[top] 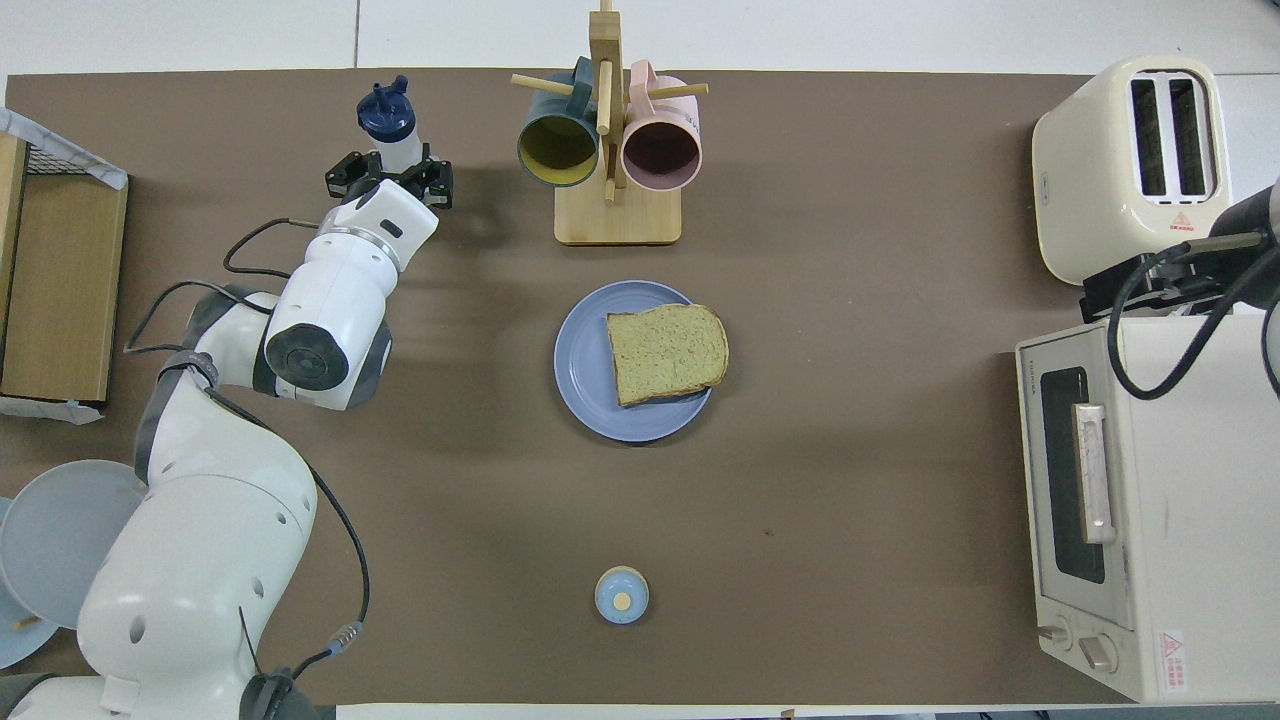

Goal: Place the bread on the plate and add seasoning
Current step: 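Set the white bottle down beside the mug rack with the left gripper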

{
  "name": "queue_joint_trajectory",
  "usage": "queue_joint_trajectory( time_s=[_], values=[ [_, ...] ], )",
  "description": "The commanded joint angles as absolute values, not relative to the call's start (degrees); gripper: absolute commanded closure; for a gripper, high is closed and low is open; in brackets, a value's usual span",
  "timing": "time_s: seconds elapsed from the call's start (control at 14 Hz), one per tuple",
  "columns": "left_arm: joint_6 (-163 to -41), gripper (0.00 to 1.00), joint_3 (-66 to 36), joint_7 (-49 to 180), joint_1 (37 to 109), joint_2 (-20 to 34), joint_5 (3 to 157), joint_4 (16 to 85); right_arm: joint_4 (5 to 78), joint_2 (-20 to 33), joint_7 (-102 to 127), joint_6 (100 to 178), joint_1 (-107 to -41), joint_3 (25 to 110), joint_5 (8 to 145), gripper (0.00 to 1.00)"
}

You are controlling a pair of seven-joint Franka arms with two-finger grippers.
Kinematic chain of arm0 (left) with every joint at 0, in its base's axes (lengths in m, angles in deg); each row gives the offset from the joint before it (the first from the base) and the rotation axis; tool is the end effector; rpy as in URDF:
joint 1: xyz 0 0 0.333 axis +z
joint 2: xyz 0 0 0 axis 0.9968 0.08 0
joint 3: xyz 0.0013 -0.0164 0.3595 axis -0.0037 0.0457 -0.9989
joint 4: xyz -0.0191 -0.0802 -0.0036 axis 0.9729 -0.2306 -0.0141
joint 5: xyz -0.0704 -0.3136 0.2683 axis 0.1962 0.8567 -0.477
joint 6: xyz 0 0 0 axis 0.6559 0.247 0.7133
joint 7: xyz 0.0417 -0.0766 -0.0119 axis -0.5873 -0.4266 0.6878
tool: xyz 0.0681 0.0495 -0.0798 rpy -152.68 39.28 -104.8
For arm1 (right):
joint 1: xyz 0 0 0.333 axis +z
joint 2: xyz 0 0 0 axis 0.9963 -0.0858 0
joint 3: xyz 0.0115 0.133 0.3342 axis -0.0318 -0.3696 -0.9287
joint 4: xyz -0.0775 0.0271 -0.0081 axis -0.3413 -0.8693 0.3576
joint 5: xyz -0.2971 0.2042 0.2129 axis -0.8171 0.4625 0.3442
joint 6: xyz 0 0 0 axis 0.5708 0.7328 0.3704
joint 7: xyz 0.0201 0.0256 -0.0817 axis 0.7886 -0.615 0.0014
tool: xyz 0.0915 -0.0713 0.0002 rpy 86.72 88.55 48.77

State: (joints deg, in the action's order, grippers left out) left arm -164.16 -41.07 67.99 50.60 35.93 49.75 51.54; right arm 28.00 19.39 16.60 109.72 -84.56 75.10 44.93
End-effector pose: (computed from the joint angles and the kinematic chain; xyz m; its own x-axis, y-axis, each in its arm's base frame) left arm 0.6899 -0.1999 0.2763 0.5719 -0.1407 0.8082 -0.1759 -0.9833 -0.0467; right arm 0.5892 -0.0011 0.6292 0.9943 0.0643 -0.0846 0.0651 -0.9979 0.0071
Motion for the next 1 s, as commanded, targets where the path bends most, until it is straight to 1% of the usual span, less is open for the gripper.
queue_joint_trajectory(
  time_s=[0.0, 0.07, 0.14, 0.21, 0.29, 0.36, 0.71, 0.93],
  values=[
    [-164.7, 0.79, -40.7, 68.5, 50.8, 34.7, 48.7, 54.5, 28.2, 19.8, 17.8, 110.4, -84.7, 74.7, 45.0, 0.00],
    [-164.8, 0.66, -40.7, 68.5, 50.8, 34.6, 48.7, 54.6, 28.2, 19.8, 17.7, 110.4, -84.7, 74.7, 45.0, 0.00],
    [-164.7, 0.56, -40.7, 68.6, 50.8, 34.6, 48.7, 54.7, 28.2, 19.8, 17.8, 110.4, -84.7, 74.7, 45.0, 0.00],
    [-164.7, 0.34, -40.4, 68.7, 50.8, 34.5, 48.8, 55.2, 28.2, 19.8, 17.8, 110.4, -84.7, 74.7, 45.0, 0.00],
    [-164.7, 0.16, -40.3, 68.6, 50.9, 34.1, 48.8, 55.9, 28.2, 19.8, 17.7, 110.4, -84.7, 74.7, 45.1, 0.00],
    [-164.7, 0.00, -40.3, 68.7, 50.9, 34.0, 48.8, 56.1, 28.2, 19.8, 17.8, 110.4, -84.7, 74.7, 45.0, 0.00],
    [-164.6, 0.00, -40.4, 69.3, 50.9, 33.8, 48.9, 57.1, 28.2, 19.8, 17.8, 110.4, -84.7, 74.7, 45.1, 0.00],
    [-164.8, 0.00, -40.3, 69.2, 50.8, 33.2, 48.8, 58.8, 28.2, 19.8, 17.8, 110.4, -84.7, 74.6, 45.1, 0.00]
  ],
)
